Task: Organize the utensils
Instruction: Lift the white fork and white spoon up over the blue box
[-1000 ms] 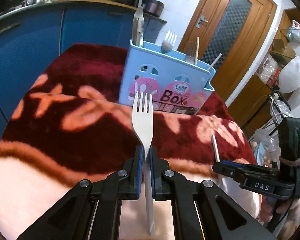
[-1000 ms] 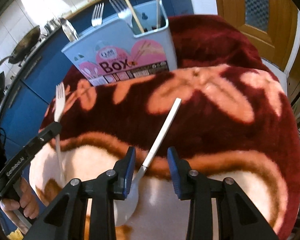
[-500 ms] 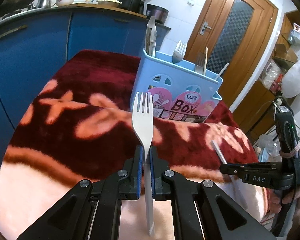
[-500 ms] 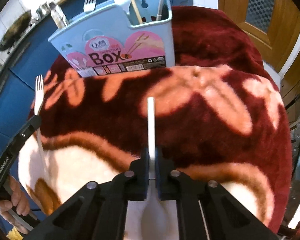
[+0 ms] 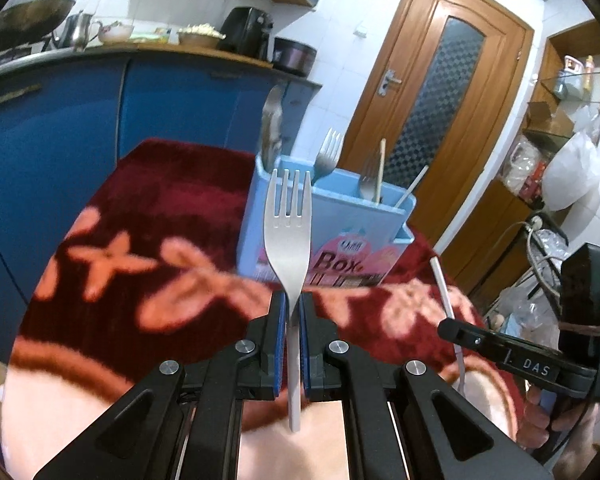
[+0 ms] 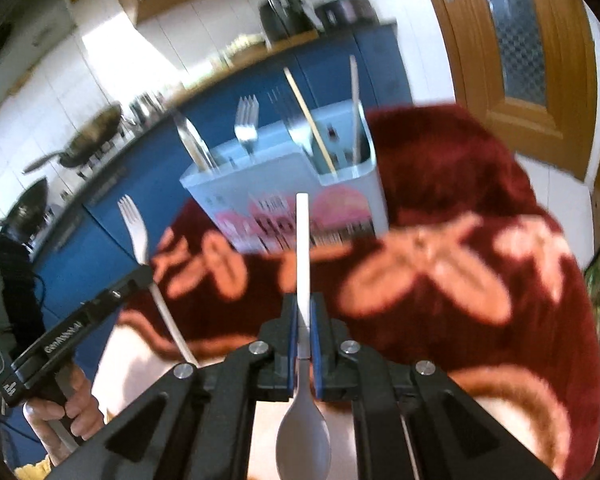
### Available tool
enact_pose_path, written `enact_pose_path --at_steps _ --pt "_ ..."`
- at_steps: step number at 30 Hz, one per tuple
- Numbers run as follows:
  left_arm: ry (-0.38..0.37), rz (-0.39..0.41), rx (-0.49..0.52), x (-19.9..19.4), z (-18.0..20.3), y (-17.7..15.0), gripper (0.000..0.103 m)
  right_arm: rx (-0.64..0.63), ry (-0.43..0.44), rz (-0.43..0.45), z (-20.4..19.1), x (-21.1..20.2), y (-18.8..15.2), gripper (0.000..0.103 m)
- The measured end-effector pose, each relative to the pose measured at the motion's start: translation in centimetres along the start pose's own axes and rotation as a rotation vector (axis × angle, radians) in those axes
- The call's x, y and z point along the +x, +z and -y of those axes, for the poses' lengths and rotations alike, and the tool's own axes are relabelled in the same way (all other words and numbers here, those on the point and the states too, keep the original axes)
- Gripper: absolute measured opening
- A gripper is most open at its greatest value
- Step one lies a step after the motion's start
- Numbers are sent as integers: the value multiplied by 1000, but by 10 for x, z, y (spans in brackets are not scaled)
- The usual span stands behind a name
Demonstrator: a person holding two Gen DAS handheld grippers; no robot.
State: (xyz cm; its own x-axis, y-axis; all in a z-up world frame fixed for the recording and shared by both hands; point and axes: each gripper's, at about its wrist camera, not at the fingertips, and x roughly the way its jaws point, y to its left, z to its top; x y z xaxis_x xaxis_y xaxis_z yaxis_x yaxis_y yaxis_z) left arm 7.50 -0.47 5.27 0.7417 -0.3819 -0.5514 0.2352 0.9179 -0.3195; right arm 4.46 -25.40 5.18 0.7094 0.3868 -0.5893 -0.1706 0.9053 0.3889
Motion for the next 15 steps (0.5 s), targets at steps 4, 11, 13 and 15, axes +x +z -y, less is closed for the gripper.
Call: enact_pose_path --at_steps 4,11,13,15 --pt "-27 45 15 -2 8 13 6 -16 16 107 -10 -2 14 8" --pt "-41 138 42 -3 17 48 6 -21 36 216 -8 -9 27 8" --pt "-32 174 52 -3 20 62 6 -19 39 242 -6 -8 30 8" --pt "-20 213 62 -3 21 77 6 -23 40 255 -4 -6 31 8"
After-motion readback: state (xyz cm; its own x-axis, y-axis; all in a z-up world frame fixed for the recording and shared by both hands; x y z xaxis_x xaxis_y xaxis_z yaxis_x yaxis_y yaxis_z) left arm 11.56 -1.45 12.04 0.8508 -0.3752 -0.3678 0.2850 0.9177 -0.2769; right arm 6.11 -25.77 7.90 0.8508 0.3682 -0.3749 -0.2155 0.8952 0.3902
